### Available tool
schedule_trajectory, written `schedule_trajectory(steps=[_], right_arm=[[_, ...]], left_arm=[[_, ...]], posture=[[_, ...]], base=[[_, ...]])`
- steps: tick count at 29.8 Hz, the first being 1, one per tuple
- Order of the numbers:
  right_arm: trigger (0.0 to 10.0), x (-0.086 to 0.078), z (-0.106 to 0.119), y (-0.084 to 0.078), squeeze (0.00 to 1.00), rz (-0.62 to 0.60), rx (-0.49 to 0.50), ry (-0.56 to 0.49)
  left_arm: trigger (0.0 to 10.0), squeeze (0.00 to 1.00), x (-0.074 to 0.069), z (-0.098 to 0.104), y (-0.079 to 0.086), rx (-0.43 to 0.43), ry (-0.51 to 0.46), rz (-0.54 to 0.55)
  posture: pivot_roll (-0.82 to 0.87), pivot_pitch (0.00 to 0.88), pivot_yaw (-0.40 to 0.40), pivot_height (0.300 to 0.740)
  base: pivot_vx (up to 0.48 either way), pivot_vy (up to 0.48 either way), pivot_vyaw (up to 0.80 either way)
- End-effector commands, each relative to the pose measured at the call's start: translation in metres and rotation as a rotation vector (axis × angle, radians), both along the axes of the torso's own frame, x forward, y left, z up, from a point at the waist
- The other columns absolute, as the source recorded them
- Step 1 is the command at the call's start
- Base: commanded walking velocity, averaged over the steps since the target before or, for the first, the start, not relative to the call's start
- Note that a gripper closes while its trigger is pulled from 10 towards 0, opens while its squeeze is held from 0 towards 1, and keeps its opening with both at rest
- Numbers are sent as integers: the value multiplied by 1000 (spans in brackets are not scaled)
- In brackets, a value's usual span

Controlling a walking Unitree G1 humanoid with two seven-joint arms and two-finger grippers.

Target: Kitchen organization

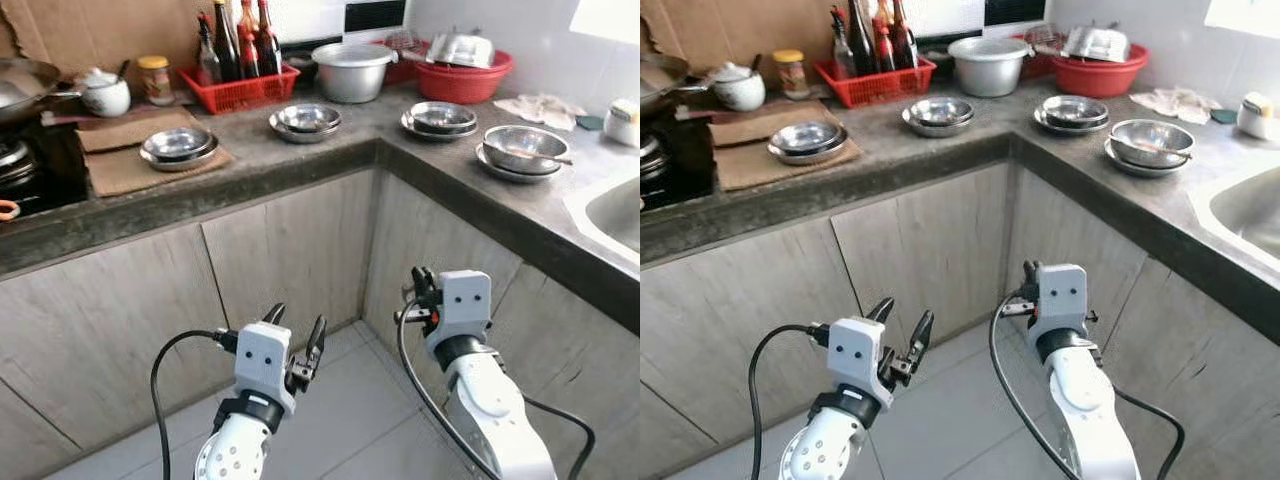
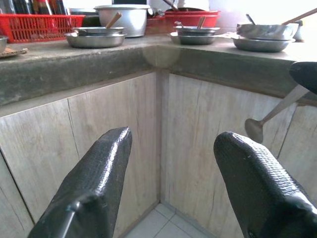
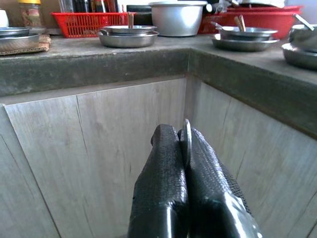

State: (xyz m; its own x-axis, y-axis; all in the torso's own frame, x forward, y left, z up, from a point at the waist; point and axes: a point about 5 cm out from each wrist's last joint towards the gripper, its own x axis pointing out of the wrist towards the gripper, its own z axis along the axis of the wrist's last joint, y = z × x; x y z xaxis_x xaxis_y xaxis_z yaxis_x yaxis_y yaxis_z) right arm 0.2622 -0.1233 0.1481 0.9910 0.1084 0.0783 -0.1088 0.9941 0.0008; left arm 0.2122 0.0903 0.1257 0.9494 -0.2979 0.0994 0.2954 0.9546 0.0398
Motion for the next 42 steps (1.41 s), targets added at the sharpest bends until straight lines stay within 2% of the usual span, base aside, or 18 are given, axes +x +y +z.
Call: schedule_trajectory(steps=[1,12,30,34,42], right_arm=[[10000,-3,4,1,0,-1,-1,-13],[10000,-4,4,3,0,-7,-1,-12],[10000,-4,0,2,0,-15,-8,10],[10000,-5,0,2,0,-14,-12,15],[10000,-5,0,3,0,-15,-13,15]], left_arm=[[10000,0,0,1,0,6,2,-5],[10000,0,0,0,0,12,4,-10],[10000,0,-2,-2,-2,16,12,-20],[10000,0,-3,-2,-2,17,15,-22],[10000,0,-1,-3,-2,18,25,-22]], posture=[[34,51,-18,740],[32,52,-15,740],[30,45,-12,740],[30,42,-12,740],[30,47,-9,740]], base=[[-247,0,-788],[-302,0,-776],[-348,0,0],[-333,0,-698],[0,0,-800]])
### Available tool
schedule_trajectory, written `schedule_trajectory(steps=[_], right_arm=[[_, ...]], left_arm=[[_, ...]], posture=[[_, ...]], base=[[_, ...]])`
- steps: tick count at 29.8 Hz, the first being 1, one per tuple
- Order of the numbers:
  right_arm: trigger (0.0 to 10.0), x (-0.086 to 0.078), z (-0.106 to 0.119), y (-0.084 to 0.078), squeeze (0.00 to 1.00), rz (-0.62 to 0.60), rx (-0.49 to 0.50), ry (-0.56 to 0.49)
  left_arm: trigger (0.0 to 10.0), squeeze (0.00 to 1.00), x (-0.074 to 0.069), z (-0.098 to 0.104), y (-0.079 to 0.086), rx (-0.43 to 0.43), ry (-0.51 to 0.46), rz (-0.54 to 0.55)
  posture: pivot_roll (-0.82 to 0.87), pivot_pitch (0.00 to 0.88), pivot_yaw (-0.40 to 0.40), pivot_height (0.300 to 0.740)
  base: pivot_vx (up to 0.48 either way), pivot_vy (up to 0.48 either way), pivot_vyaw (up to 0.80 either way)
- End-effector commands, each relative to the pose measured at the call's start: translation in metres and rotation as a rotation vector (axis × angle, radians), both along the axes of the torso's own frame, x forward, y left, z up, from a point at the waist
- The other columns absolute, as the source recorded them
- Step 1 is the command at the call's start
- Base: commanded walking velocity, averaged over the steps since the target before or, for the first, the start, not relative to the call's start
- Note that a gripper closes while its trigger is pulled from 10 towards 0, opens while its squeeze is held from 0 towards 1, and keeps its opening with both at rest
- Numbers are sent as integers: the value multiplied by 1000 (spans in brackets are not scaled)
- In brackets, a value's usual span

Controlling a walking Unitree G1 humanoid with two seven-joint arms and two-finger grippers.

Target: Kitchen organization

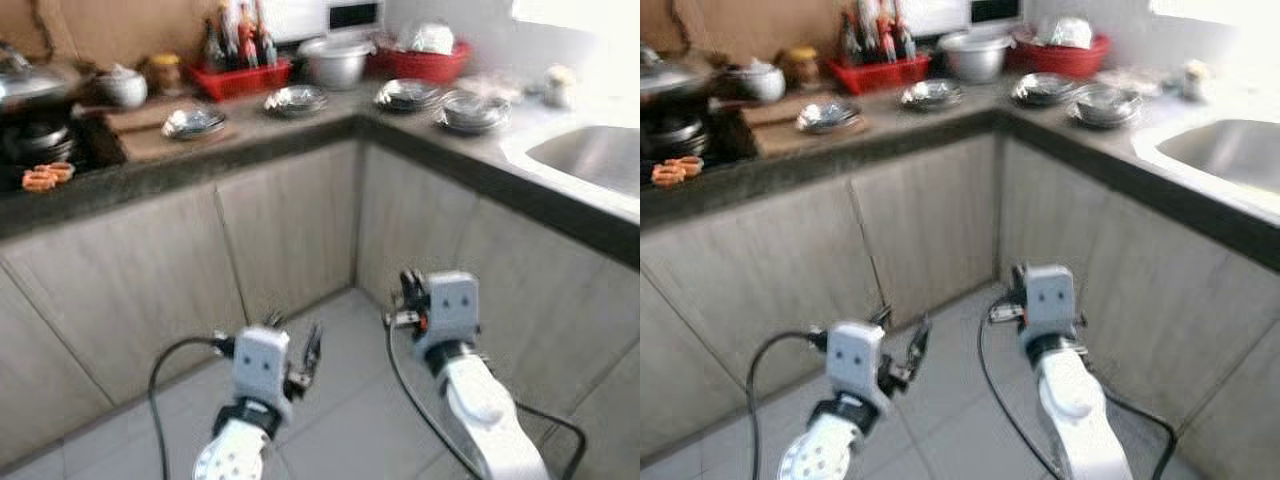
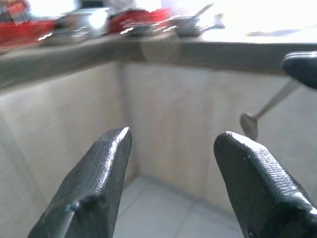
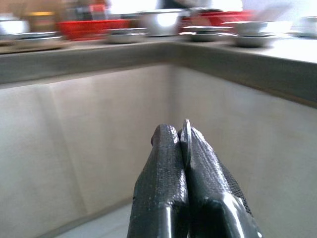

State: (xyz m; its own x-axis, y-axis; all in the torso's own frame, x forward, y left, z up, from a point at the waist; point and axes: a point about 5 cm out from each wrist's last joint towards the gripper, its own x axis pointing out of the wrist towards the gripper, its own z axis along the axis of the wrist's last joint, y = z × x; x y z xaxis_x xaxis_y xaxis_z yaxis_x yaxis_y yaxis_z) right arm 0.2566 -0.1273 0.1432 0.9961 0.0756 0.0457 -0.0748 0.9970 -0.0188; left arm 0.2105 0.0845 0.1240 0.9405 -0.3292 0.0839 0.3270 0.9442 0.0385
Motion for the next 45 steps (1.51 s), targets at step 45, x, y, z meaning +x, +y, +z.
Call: schedule_trajectory(steps=[45], right_arm=[[10000,14,34,18,0,146,92,-140]], left_arm=[[10000,0,4,0,6,20,18,37]], posture=[[35,49,-10,740]], base=[[271,0,-124]])
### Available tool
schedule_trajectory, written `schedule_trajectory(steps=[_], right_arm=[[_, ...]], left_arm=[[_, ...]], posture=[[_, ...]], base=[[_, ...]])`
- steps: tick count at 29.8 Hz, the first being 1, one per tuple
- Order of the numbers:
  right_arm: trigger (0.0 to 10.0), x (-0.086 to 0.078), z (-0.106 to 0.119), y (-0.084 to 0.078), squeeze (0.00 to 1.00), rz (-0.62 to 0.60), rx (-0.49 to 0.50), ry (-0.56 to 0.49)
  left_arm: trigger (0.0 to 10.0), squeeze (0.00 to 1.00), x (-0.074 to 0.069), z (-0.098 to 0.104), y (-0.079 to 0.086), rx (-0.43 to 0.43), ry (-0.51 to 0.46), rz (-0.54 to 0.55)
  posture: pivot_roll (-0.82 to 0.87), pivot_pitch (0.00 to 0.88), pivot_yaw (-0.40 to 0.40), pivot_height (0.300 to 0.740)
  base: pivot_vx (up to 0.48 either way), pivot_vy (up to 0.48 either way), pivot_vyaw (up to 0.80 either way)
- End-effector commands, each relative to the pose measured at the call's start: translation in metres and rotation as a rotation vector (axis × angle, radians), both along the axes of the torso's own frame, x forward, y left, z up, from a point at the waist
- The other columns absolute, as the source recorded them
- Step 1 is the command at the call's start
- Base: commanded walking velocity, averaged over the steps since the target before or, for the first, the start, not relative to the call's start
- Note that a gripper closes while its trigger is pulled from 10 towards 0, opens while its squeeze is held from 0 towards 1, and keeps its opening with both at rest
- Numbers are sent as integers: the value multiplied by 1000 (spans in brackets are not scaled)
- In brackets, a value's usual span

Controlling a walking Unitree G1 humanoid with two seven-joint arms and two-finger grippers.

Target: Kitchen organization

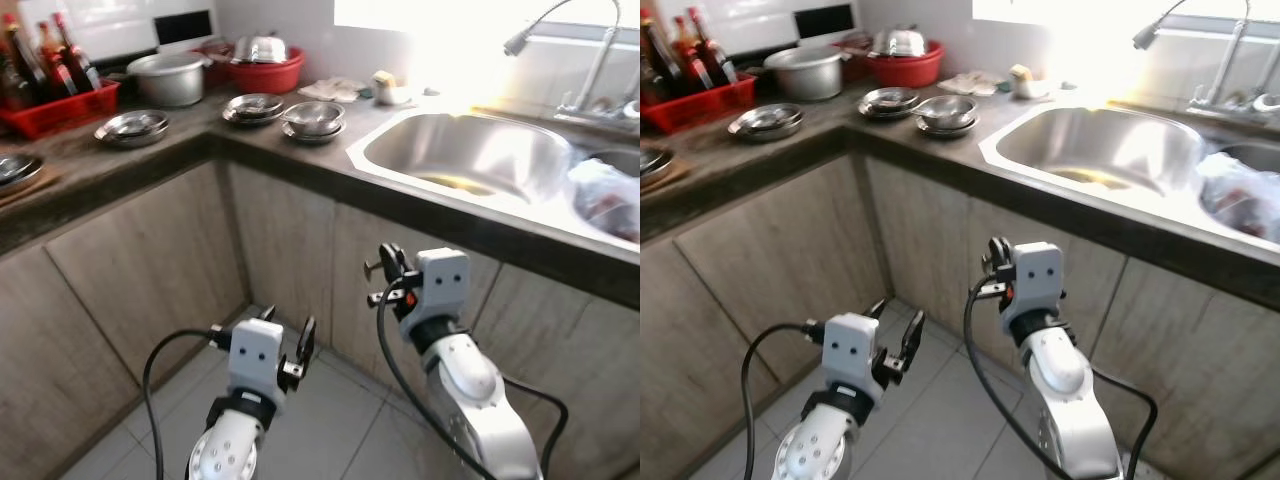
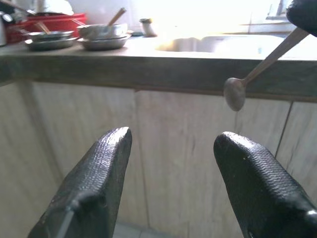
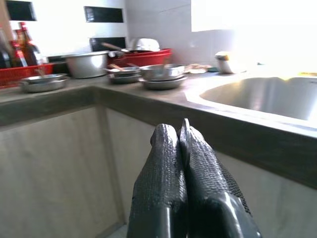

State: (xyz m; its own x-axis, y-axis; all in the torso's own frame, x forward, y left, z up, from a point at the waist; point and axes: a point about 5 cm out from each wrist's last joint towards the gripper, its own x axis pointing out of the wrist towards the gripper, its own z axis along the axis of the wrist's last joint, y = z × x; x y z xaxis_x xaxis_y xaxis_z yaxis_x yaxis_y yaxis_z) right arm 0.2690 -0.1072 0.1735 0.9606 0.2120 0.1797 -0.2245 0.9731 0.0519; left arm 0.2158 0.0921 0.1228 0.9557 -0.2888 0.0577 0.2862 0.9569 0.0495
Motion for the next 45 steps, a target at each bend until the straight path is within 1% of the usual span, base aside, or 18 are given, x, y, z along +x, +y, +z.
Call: schedule_trajectory(steps=[1,7,11,17,23,28,29,33,39,45], right_arm=[[10000,3,6,-2,0,-1,2,-24],[10000,7,16,0,0,12,-13,-68],[10000,14,29,-2,0,10,-12,-110],[10000,20,33,-4,0,9,-18,-127],[10000,22,36,-5,0,9,-15,-137],[10000,27,51,-6,0,1,6,-182],[10000,27,51,-6,0,1,6,-182],[10000,30,55,-7,0,-3,1,-194],[10000,35,52,-12,0,-43,-33,-181],[10000,38,51,-12,0,-48,-40,-171]], left_arm=[[10000,0,-1,1,-2,2,-3,-6],[10000,0,-1,0,-2,4,-2,-10],[10000,0,-1,0,-2,4,-2,-13],[10000,0,0,0,-3,5,-5,-14],[10000,0,0,0,-2,4,-7,-11],[10000,0,3,1,-2,2,-16,-8],[10000,0,3,1,-2,2,-16,-8],[10000,0,5,2,-2,2,-20,-7],[10000,0,5,2,-2,1,-21,-5],[10000,0,5,2,-2,0,-20,-1]], posture=[[35,47,-10,740],[36,41,-9,740],[36,36,-12,740],[38,22,-15,740],[37,13,-18,740],[33,12,-15,740],[33,12,-15,740],[30,14,-15,740],[30,22,-17,740],[32,27,-19,740]], base=[[368,0,0],[372,0,0],[374,0,0],[372,0,0],[374,0,0],[383,0,0],[382,0,0],[385,0,-745],[384,0,-800],[381,0,-667]])
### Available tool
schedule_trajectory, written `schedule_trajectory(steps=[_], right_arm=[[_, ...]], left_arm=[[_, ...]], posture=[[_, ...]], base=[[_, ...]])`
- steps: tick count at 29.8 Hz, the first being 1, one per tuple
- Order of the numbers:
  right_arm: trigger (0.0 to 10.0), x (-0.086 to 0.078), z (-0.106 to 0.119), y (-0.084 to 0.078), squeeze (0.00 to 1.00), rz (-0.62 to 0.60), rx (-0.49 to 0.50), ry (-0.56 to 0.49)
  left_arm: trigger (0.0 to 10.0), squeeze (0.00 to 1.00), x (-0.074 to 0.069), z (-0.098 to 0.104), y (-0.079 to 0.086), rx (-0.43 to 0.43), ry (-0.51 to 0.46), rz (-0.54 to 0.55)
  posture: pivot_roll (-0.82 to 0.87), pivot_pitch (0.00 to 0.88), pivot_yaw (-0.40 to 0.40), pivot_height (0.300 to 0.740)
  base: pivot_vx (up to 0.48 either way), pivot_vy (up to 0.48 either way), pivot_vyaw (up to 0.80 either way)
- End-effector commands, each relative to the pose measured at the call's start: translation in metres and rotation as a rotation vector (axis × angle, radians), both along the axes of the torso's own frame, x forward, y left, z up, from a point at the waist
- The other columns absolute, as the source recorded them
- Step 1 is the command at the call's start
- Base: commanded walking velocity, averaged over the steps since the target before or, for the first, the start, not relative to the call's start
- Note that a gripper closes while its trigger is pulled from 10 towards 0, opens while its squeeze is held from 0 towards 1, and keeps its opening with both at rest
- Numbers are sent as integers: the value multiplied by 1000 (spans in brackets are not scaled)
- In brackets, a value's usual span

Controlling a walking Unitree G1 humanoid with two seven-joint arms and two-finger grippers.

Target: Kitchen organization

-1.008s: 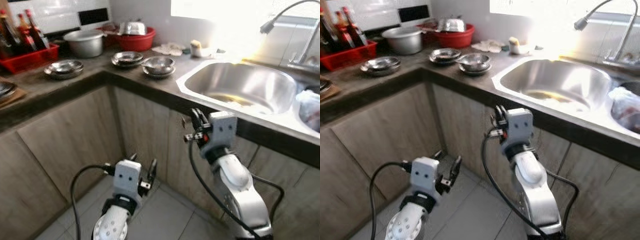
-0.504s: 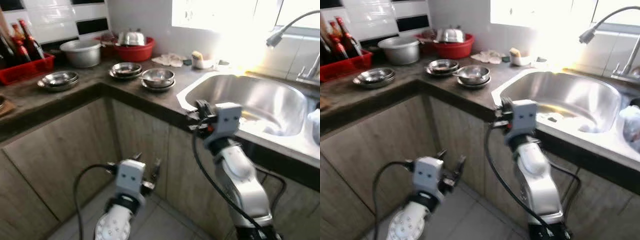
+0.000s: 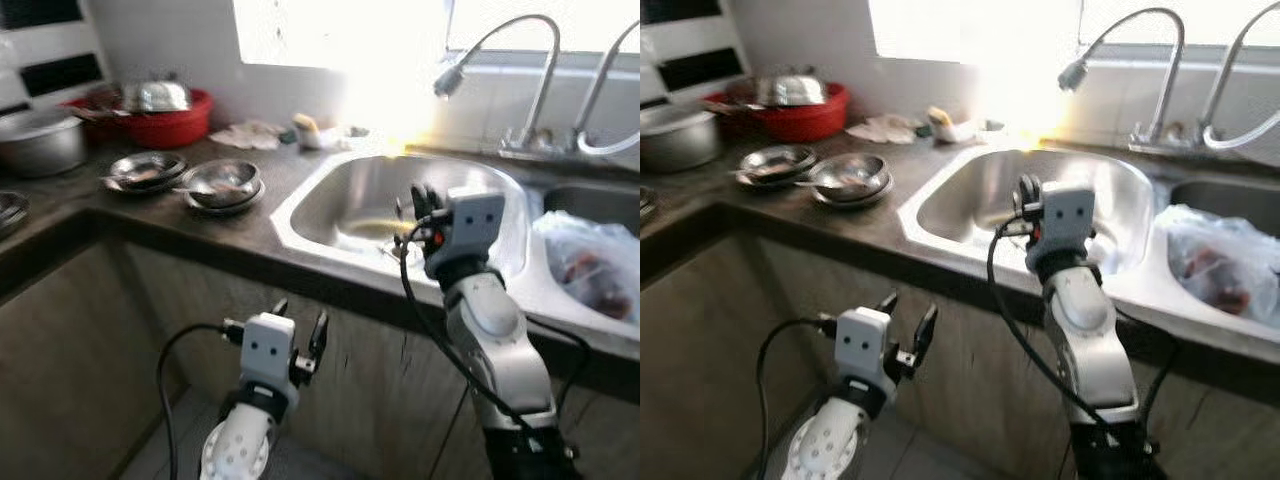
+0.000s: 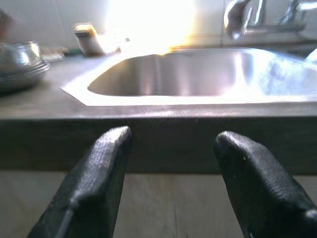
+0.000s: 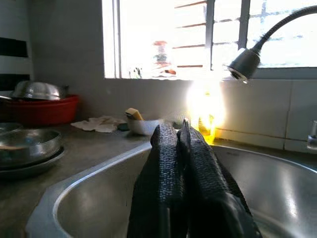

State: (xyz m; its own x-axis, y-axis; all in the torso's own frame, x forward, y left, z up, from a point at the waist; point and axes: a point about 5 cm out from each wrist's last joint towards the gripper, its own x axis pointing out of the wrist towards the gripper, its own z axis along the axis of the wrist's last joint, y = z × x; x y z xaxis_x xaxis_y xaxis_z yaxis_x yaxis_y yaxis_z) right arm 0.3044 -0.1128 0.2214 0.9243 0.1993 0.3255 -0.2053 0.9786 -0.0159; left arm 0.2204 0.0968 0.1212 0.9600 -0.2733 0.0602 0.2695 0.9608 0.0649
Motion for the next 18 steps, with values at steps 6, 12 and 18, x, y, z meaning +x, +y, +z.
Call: schedule_trajectory(steps=[6,12,18], right_arm=[[10000,8,-9,-1,0,-1,-65,67],[10000,12,-20,4,0,23,-101,132],[10000,28,-27,3,0,17,-179,166]], left_arm=[[10000,0,0,4,-6,-15,-12,-19],[10000,0,0,2,-5,-16,-4,-10],[10000,0,-1,1,-8,-20,8,-18]], posture=[[29,33,-20,740],[32,39,-21,740],[36,46,-29,740]], base=[[381,0,0],[325,0,0],[41,0,0]])
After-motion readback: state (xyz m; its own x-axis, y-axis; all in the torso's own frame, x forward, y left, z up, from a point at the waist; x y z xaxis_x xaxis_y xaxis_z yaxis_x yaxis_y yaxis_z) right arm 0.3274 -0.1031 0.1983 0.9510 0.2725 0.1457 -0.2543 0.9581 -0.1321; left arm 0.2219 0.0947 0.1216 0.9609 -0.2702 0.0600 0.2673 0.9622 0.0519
